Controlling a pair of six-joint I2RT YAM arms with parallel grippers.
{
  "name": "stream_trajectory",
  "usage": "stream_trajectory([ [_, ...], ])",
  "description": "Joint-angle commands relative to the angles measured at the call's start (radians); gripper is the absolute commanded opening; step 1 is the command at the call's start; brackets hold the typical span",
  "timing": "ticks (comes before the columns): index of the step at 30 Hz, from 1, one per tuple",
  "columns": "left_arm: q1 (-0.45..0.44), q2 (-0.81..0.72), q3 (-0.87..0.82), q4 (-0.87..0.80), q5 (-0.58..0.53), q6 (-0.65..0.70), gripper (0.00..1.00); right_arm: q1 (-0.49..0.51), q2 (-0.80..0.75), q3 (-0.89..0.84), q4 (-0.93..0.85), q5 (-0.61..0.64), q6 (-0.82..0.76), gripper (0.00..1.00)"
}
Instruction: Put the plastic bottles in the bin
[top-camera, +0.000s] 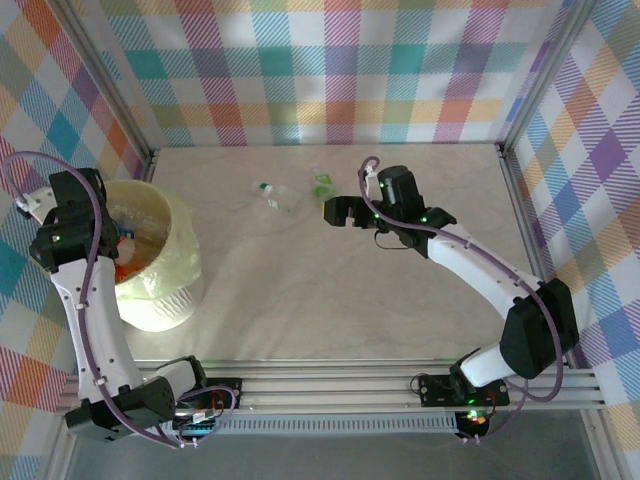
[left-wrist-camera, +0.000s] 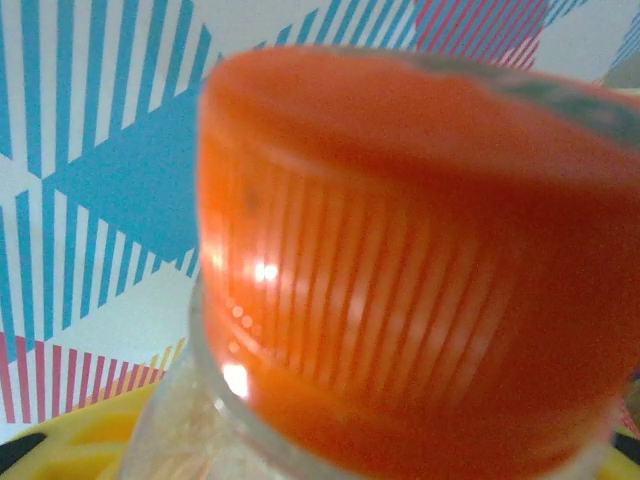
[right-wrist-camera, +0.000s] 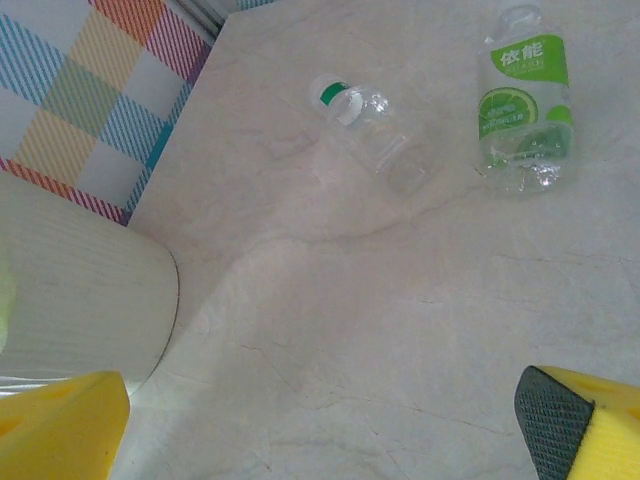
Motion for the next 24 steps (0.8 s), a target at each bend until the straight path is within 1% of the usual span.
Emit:
stream_trajectory([
  [1, 0.043, 0.000, -0.006, -0.017, 0.021, 0.034, 0.47, -0.003, 0.033, 0.033, -0.002, -0.026, 0.024, 1.00],
  [6, 0.057, 0.030, 0.000, -0.011, 0.047, 0.050, 0.49, -0.003, 0.051, 0.039, -0.001, -0.040, 0.040, 1.00],
  [7, 0.058, 0.040, 0.005, -0.015, 0.046, 0.046, 0.51, -0.005, 0.054, 0.039, -0.001, -0.042, 0.040, 1.00],
  [9, 0.058, 0.059, 0.030, -0.043, 0.024, 0.021, 0.61, -0.005, 0.058, 0.042, -0.006, -0.042, 0.039, 1.00],
  [10, 0.059, 0.069, 0.044, -0.056, 0.016, 0.012, 0.63, -0.005, 0.058, 0.042, -0.009, -0.042, 0.039, 1.00],
  [13, 0.059, 0.089, 0.079, -0.077, 0.023, -0.001, 0.73, -0.005, 0.058, 0.041, -0.012, -0.039, 0.037, 1.00],
  [14, 0.059, 0.093, 0.088, -0.080, 0.029, -0.003, 0.74, -0.005, 0.058, 0.039, -0.014, -0.037, 0.037, 1.00],
  [24, 0.058, 0.088, 0.107, -0.089, 0.119, -0.008, 0.81, -0.005, 0.059, 0.039, -0.021, -0.031, 0.041, 1.00],
])
